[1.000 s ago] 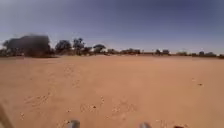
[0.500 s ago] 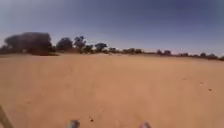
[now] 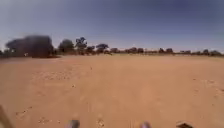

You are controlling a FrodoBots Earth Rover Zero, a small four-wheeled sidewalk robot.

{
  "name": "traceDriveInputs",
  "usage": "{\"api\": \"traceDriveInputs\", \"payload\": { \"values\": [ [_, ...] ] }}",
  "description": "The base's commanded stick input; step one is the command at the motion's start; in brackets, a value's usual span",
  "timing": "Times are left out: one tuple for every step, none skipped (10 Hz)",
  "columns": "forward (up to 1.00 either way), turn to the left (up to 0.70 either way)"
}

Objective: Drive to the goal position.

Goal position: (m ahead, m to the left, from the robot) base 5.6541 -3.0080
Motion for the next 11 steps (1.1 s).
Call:
{"api": "traceDriveInputs", "payload": {
  "values": [
    [0.50,-0.01],
    [0.50,-0.01],
    [0.50,-0.01],
    [0.50,-0.01],
    [0.50,-0.01],
    [0.50,-0.01],
    [0.50,-0.01],
    [0.50,-0.01],
    [0.50,-0.01],
    [0.50,-0.01],
    [0.50,-0.01]
  ]
}}
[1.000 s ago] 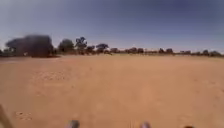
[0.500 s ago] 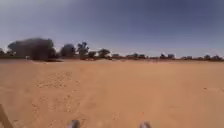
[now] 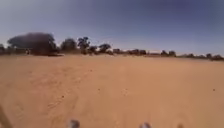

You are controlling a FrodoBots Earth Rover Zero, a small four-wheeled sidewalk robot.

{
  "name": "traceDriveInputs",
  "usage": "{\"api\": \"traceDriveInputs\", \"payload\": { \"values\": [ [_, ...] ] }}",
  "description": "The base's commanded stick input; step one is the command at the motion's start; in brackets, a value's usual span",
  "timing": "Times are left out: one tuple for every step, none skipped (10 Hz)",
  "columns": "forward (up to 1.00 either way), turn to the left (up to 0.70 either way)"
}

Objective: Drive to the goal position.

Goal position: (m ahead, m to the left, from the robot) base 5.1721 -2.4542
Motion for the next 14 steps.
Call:
{"api": "traceDriveInputs", "payload": {
  "values": [
    [0.50,-0.01],
    [0.50,-0.01],
    [0.50,-0.01],
    [0.50,-0.01],
    [0.50,-0.01],
    [0.50,-0.01],
    [0.50,-0.01],
    [0.50,-0.01],
    [0.50,-0.01],
    [0.50,-0.11],
    [0.50,-0.36],
    [0.50,-0.51],
    [0.50,-0.51],
    [0.50,-0.51]
  ]
}}
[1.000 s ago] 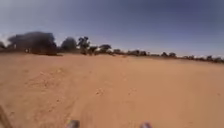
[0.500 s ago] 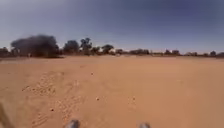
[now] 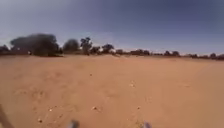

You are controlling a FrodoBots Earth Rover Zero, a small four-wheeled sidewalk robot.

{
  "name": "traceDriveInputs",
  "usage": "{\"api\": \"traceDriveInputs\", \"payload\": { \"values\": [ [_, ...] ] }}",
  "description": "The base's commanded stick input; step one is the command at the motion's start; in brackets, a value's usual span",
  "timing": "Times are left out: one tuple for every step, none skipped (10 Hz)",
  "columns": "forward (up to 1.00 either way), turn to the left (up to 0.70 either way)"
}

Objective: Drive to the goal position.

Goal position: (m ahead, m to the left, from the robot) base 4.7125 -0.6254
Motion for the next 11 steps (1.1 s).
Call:
{"api": "traceDriveInputs", "payload": {
  "values": [
    [0.50,-0.51],
    [0.50,-0.39],
    [0.50,-0.14],
    [0.50,-0.01],
    [0.50,-0.01],
    [0.50,-0.01],
    [0.50,-0.01],
    [0.50,-0.01],
    [0.50,-0.01],
    [0.50,-0.01],
    [0.50,-0.01]
  ]
}}
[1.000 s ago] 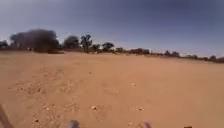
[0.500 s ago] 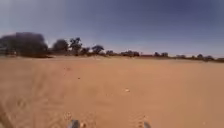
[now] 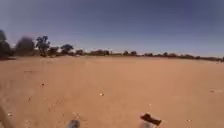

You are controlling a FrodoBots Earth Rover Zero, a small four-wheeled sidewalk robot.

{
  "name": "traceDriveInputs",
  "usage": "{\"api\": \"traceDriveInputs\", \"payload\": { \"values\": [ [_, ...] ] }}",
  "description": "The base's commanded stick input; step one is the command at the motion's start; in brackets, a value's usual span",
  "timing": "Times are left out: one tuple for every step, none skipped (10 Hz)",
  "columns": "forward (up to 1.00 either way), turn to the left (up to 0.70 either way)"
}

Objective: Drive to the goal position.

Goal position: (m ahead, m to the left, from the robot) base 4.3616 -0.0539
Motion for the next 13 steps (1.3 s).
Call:
{"api": "traceDriveInputs", "payload": {
  "values": [
    [0.50,-0.01],
    [0.50,-0.01],
    [0.50,-0.01],
    [0.50,-0.01],
    [0.50,-0.01],
    [0.50,-0.01],
    [0.50,-0.01],
    [0.50,-0.01],
    [0.50,-0.01],
    [0.50,-0.01],
    [0.50,-0.01],
    [0.50,-0.01],
    [0.50,-0.01]
  ]
}}
